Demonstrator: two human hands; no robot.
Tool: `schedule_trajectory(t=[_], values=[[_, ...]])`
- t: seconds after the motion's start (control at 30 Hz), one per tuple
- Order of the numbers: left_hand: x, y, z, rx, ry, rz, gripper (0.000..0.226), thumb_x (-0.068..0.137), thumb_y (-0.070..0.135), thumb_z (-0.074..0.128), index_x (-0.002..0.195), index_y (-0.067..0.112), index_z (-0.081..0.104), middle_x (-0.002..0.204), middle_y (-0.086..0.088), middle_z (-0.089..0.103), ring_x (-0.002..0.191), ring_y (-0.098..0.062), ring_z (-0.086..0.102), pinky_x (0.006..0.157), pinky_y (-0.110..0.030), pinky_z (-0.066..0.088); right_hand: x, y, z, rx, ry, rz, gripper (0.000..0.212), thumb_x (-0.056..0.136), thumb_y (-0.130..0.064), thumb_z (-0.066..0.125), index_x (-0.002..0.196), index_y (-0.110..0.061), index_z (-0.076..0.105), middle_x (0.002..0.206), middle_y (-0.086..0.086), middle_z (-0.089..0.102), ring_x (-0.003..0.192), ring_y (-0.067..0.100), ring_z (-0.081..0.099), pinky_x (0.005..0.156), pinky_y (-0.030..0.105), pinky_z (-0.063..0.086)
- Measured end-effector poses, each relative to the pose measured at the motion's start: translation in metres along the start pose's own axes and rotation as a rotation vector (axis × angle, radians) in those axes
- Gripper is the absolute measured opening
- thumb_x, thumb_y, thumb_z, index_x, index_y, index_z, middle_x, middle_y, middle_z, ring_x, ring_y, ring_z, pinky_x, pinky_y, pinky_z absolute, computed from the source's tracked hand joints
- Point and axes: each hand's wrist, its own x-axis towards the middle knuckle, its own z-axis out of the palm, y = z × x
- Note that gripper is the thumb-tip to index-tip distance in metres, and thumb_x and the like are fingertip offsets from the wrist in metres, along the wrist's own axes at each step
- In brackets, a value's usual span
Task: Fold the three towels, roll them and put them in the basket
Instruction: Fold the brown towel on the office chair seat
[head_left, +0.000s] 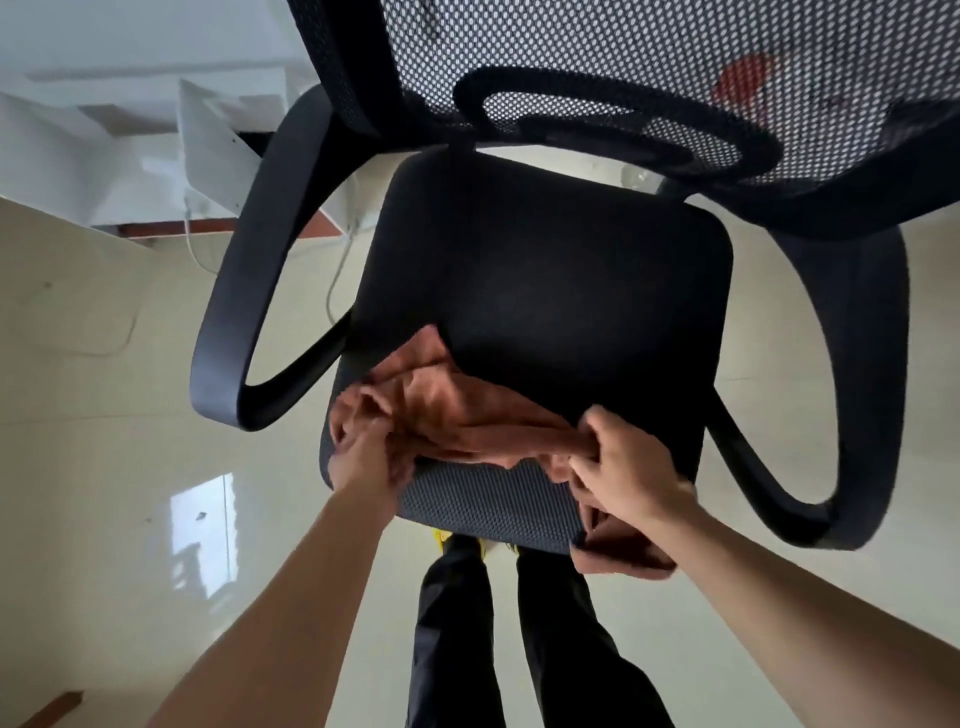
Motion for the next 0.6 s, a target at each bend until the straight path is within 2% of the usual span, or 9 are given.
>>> schedule_trajectory(t=[0.07,0.13,0.23,0.3,0.33,0.4,0.47,0.53,0.6], values=[[-0.001,0.02,0.022,0.016,-0.094,0.107,0.017,0.084,0.005,0.058,0.101,0.007,0.061,0.087,-0.016,0.064,0.055,-0.02,0.063,0.043,-0.025,0.05,-0.017,0.027,-0.008,-0.012,0.081,0.069,0.024,0.077,-0.029,0.069,0.083,-0.027,0.046,0.071,-0.01,0.055,0.066,0.024,0.065,0.056,0.025,0.034],[-0.005,0.042,0.042,-0.004,-0.272,0.162,0.022,0.079,-0.003,0.049,0.098,0.001,0.06,0.085,-0.02,0.062,0.061,-0.031,0.062,0.048,-0.033,0.048,-0.034,0.048,-0.01,-0.102,0.024,0.106,0.025,0.079,-0.028,0.069,0.088,-0.021,0.046,0.081,-0.002,0.059,0.072,0.028,0.067,0.056,0.028,0.037],[-0.008,0.067,0.063,0.028,-0.423,0.159,0.034,0.074,-0.004,0.042,0.105,-0.003,0.055,0.091,-0.022,0.062,0.081,-0.036,0.061,0.066,-0.043,0.051,-0.048,0.056,-0.011,-0.125,-0.323,0.171,0.034,0.075,-0.043,0.067,0.089,-0.021,0.045,0.088,-0.002,0.063,0.084,0.024,0.067,0.066,0.032,0.047],[-0.007,0.077,0.066,0.065,-0.467,0.144,0.034,0.077,0.001,0.045,0.108,-0.003,0.06,0.095,-0.019,0.069,0.086,-0.033,0.068,0.073,-0.043,0.056,-0.04,0.046,-0.021,0.109,-0.504,0.256,0.042,0.065,-0.06,0.069,0.079,-0.024,0.054,0.076,-0.011,0.066,0.073,0.01,0.066,0.064,0.029,0.048],[-0.005,0.079,0.064,0.062,-0.466,0.125,0.031,0.081,0.005,0.048,0.107,0.0,0.063,0.093,-0.016,0.072,0.082,-0.027,0.07,0.068,-0.038,0.056,-0.031,0.038,-0.027,0.25,-0.509,0.279,0.046,0.063,-0.068,0.067,0.071,-0.024,0.056,0.065,-0.015,0.064,0.063,0.005,0.062,0.06,0.026,0.045],[0.003,0.077,0.053,0.076,-0.395,0.101,0.027,0.085,0.013,0.054,0.107,0.003,0.065,0.092,-0.013,0.072,0.08,-0.025,0.07,0.066,-0.034,0.056,0.0,0.02,-0.035,0.428,-0.3,0.27,0.056,0.07,-0.075,0.058,0.058,-0.02,0.052,0.05,-0.014,0.052,0.052,0.006,0.053,0.055,0.029,0.04],[0.011,0.068,0.036,0.174,-0.288,0.154,0.023,0.084,0.007,0.056,0.105,0.001,0.063,0.091,-0.017,0.067,0.08,-0.03,0.065,0.069,-0.037,0.053,0.038,0.002,-0.038,0.552,-0.03,0.271,0.045,0.083,-0.061,0.057,0.068,-0.02,0.063,0.062,-0.009,0.064,0.066,0.014,0.064,0.069,0.038,0.052],[0.013,0.054,0.019,0.316,-0.223,0.234,0.013,0.079,-0.003,0.057,0.087,0.005,0.063,0.078,-0.014,0.063,0.07,-0.027,0.06,0.062,-0.033,0.051,0.067,-0.021,-0.035,0.559,-0.063,0.261,0.039,0.082,-0.053,0.065,0.102,-0.019,0.065,0.086,-0.002,0.071,0.083,0.017,0.067,0.083,0.04,0.053],[0.015,0.041,0.002,0.404,-0.108,0.288,0.014,0.071,-0.003,0.062,0.072,0.011,0.059,0.071,-0.012,0.061,0.067,-0.026,0.058,0.065,-0.035,0.049,0.076,-0.041,-0.019,0.344,-0.269,0.152,0.046,0.075,-0.048,0.071,0.115,-0.029,0.058,0.088,-0.009,0.068,0.083,0.013,0.065,0.078,0.033,0.051]])
